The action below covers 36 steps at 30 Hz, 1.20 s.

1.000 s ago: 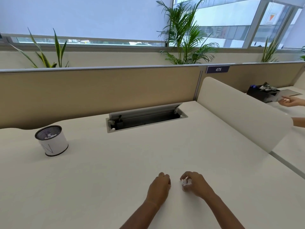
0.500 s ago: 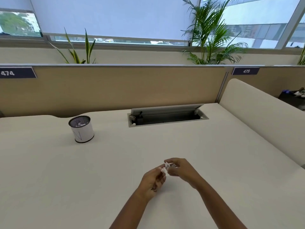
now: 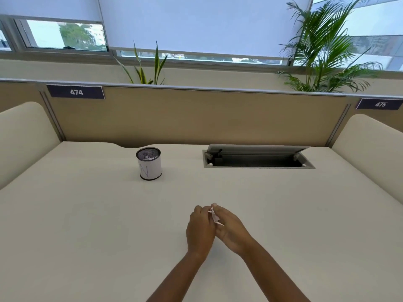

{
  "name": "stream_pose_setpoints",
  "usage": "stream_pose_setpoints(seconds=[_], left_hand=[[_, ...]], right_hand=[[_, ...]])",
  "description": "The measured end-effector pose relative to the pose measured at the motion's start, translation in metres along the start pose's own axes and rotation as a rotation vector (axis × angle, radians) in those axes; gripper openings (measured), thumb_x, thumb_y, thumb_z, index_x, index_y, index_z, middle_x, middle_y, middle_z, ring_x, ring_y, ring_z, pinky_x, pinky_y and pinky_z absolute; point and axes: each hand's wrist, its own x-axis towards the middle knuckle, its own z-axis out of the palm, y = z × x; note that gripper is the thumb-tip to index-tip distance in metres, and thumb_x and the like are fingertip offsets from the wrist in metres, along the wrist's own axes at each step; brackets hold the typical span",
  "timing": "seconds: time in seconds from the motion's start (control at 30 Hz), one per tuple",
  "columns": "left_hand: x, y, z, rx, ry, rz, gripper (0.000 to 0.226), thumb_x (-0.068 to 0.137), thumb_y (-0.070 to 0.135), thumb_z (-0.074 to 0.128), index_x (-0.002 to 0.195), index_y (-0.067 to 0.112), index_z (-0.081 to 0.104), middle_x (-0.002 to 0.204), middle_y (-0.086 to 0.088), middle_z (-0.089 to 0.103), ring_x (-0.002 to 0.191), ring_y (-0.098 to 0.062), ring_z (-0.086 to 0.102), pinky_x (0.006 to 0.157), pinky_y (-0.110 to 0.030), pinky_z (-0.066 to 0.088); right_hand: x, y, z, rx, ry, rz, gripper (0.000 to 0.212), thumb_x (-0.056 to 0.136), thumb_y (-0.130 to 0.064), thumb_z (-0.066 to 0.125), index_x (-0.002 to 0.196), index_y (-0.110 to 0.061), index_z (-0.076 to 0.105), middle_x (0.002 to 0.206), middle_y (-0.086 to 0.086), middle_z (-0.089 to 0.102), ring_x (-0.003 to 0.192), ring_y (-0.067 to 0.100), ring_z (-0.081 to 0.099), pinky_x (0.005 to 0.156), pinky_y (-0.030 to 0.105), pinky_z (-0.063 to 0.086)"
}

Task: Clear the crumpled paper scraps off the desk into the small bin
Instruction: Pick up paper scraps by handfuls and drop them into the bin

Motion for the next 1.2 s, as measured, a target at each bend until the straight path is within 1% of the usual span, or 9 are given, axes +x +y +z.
stream_pose_setpoints(seconds=[0.17, 0.33, 0.43, 0.53, 0.63, 0.73, 0.93, 1.0, 1.2], left_hand=[[-0.002, -0.011, -0.015, -0.030, -0.028, 0.029, 0.020, 0.098, 0.019, 0.034, 0.091, 0.008, 0.049, 0.090, -0.003, 0.053, 0.075, -0.015, 0.055, 0.061, -0.023, 0.043], [0.001, -0.037, -0.013, 0.071, 0.018, 0.203, 0.041, 0.089, 0.011, 0.059, 0.130, 0.011, 0.051, 0.106, 0.001, 0.059, 0.095, -0.009, 0.058, 0.078, -0.015, 0.053], [0.005, -0.051, -0.015, 0.218, 0.015, 0.290, 0.062, 0.053, 0.014, 0.088, 0.112, 0.016, 0.068, 0.080, 0.013, 0.065, 0.068, 0.002, 0.062, 0.053, -0.005, 0.050], [0.009, -0.056, -0.020, 0.302, 0.122, 0.399, 0.056, 0.050, 0.013, 0.090, 0.102, 0.019, 0.072, 0.079, 0.013, 0.070, 0.071, -0.002, 0.068, 0.062, -0.010, 0.055], [0.016, -0.060, -0.023, 0.443, 0.265, 0.426, 0.029, 0.074, 0.010, 0.061, 0.099, 0.018, 0.072, 0.091, 0.003, 0.076, 0.096, -0.026, 0.071, 0.097, -0.030, 0.043], [0.024, -0.073, -0.027, 0.491, 0.183, 0.376, 0.035, 0.089, 0.016, 0.030, 0.118, 0.015, 0.050, 0.104, 0.002, 0.075, 0.111, -0.036, 0.062, 0.104, -0.043, 0.033], [0.048, -0.117, -0.036, 0.434, 0.217, 0.358, 0.053, 0.101, 0.039, 0.006, 0.149, 0.020, -0.002, 0.152, 0.001, 0.030, 0.146, -0.012, -0.011, 0.113, -0.030, -0.003], [0.063, -0.133, -0.041, 0.463, 0.246, 0.293, 0.056, 0.099, 0.044, 0.005, 0.149, 0.020, -0.007, 0.149, -0.003, 0.032, 0.145, -0.012, -0.007, 0.113, -0.030, -0.002], [0.099, -0.174, -0.046, 0.577, 0.058, 0.126, 0.063, 0.098, 0.042, -0.002, 0.124, 0.010, 0.046, 0.119, -0.014, 0.067, 0.131, -0.030, 0.028, 0.109, -0.041, 0.012]], right_hand=[[0.017, 0.017, 0.012, 0.083, 0.016, 0.030, 0.018, 0.093, -0.015, 0.046, 0.095, -0.003, 0.058, 0.083, 0.008, 0.058, 0.077, 0.016, 0.060, 0.066, 0.022, 0.053], [0.029, 0.030, 0.030, 0.188, 0.095, 0.093, 0.025, 0.095, -0.012, 0.042, 0.098, -0.001, 0.064, 0.094, 0.014, 0.066, 0.086, 0.022, 0.065, 0.066, 0.024, 0.056], [0.035, 0.031, 0.041, 0.310, 0.165, 0.129, 0.027, 0.095, -0.015, 0.043, 0.089, 0.002, 0.063, 0.086, 0.016, 0.064, 0.075, 0.020, 0.068, 0.057, 0.024, 0.057], [0.038, 0.030, 0.052, 0.514, 0.154, 0.161, 0.032, 0.094, -0.018, 0.043, 0.080, 0.003, 0.063, 0.072, 0.014, 0.069, 0.065, 0.021, 0.070, 0.050, 0.024, 0.058], [0.046, 0.032, 0.062, 0.607, 0.088, 0.211, 0.030, 0.093, -0.019, 0.044, 0.090, 0.002, 0.065, 0.091, 0.018, 0.071, 0.083, 0.024, 0.069, 0.057, 0.028, 0.060], [0.059, 0.037, 0.067, 0.502, 0.113, 0.210, 0.023, 0.093, -0.017, 0.047, 0.100, -0.001, 0.062, 0.106, 0.016, 0.061, 0.096, 0.020, 0.059, 0.060, 0.024, 0.060], [0.099, 0.035, 0.068, 0.263, 0.138, 0.193, 0.029, 0.091, -0.002, 0.046, 0.119, 0.007, 0.048, 0.097, 0.013, 0.062, 0.086, 0.017, 0.060, 0.058, 0.016, 0.057], [0.115, 0.026, 0.074, 0.223, 0.203, 0.159, 0.029, 0.088, 0.006, 0.047, 0.116, 0.013, 0.047, 0.084, 0.015, 0.058, 0.076, 0.018, 0.057, 0.051, 0.013, 0.055], [0.175, -0.024, 0.116, -0.263, 0.290, -0.148, 0.026, 0.081, 0.010, 0.058, 0.106, 0.009, 0.058, 0.077, 0.011, 0.053, 0.063, 0.014, 0.050, 0.052, 0.008, 0.052]])
